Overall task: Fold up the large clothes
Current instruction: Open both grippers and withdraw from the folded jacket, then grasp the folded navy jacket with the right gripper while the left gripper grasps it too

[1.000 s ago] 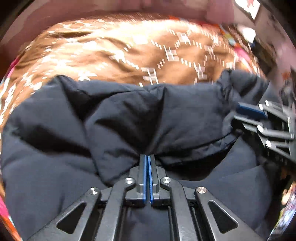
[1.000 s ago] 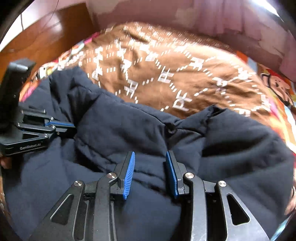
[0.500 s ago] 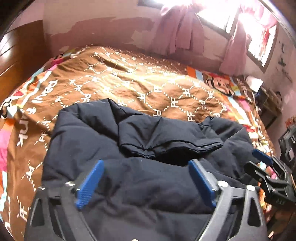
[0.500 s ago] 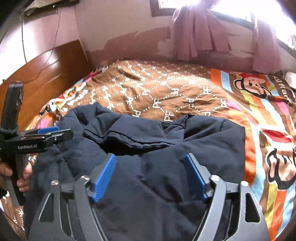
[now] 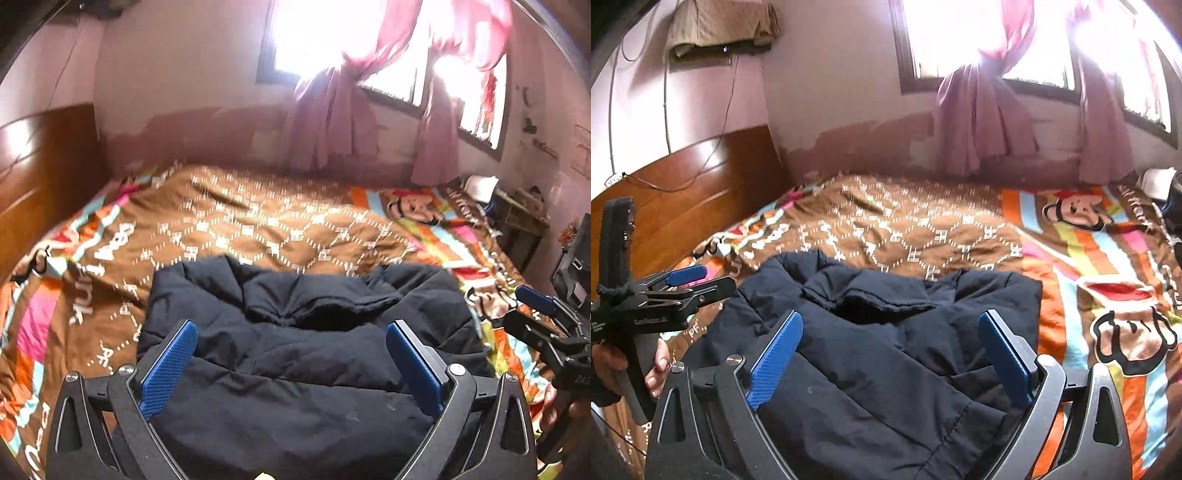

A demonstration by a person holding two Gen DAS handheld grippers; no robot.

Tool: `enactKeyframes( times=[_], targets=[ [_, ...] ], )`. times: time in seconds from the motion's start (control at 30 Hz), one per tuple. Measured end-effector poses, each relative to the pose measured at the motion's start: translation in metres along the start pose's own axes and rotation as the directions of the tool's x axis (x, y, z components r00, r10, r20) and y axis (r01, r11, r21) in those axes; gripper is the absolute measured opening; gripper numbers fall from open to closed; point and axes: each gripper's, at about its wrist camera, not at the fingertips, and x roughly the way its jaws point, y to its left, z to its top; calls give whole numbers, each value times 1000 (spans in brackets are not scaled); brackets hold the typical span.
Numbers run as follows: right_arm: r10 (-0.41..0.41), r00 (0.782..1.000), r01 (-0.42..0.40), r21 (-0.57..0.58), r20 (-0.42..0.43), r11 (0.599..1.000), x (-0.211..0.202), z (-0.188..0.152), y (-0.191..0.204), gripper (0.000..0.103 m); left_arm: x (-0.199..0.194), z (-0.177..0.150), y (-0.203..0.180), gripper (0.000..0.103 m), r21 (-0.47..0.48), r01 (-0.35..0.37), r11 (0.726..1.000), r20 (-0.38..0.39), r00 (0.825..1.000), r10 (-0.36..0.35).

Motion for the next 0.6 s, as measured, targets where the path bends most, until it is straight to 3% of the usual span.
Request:
enactKeyframes(
  times=[0.2,0.37,0.47,0.6],
  targets=[
    [14,997,-16,26,80,1000,-51,-11,16,94,-62,-2,-5,103,32,12,999,99,995,-15],
    [4,990,-2,-14,138,1000,-122,-17,44,94,-143,-15,-13,103,54,-10,999,168,986,1],
    [2,990,1,-16,144,1000,-168,-18,61,94,-188,-25,-16,103,38,-12,999,168,986,5],
    [27,986,-22,-27,166,999,-227,-32,87,95,-244,-48,-14,103,40,51,998,152,987,-57]
  ],
)
